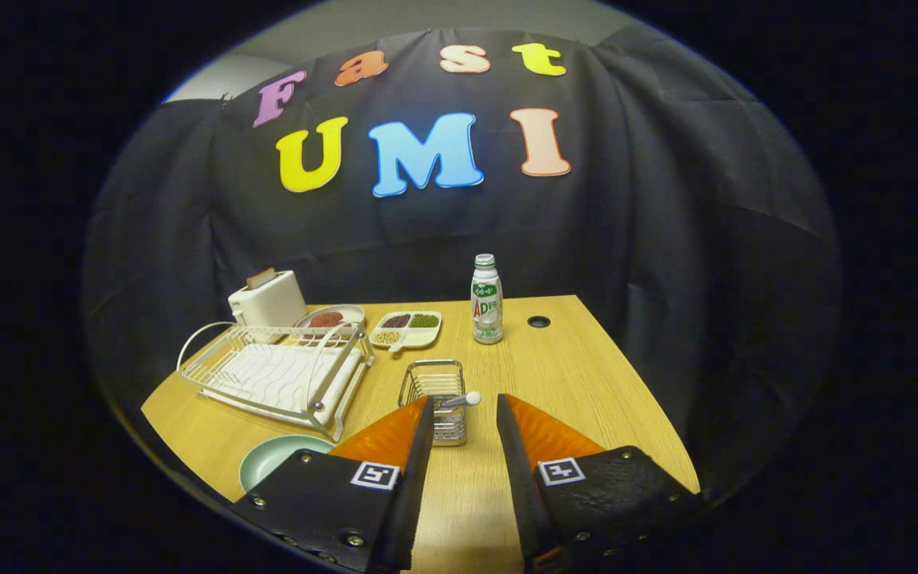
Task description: Take the plate from the dish rack, then take the spoon from the basket and place it into the plate.
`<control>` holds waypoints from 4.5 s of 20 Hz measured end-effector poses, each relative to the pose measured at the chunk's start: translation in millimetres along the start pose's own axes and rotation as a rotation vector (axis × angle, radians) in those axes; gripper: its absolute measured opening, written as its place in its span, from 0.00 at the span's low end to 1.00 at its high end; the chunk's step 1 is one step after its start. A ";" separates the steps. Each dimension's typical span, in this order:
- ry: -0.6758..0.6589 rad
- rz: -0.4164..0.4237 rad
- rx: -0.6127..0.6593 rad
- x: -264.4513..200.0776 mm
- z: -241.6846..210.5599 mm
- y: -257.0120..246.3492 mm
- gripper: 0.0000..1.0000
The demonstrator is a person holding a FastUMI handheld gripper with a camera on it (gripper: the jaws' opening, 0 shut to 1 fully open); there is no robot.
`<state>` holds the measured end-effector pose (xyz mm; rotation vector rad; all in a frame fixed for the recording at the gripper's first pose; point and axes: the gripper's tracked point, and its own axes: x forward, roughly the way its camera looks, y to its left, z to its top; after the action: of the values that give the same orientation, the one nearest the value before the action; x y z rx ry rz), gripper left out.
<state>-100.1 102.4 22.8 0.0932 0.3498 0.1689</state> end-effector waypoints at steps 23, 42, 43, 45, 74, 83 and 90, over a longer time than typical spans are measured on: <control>-0.292 0.091 -0.100 101.9 6.8 -0.5 1.00; -0.203 0.112 -0.144 109.8 -3.1 18.2 0.08; -0.200 0.111 -0.138 106.0 2.6 19.8 0.08; -0.198 0.102 -0.133 99.6 13.6 17.0 0.08; -0.099 0.068 -0.214 -22.8 61.6 90.2 0.08; 0.009 0.147 -0.251 -14.6 20.8 150.7 0.08; 0.054 0.232 -0.291 -0.4 3.9 187.9 0.08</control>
<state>-126.9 286.6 49.1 -0.1597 0.3642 0.4503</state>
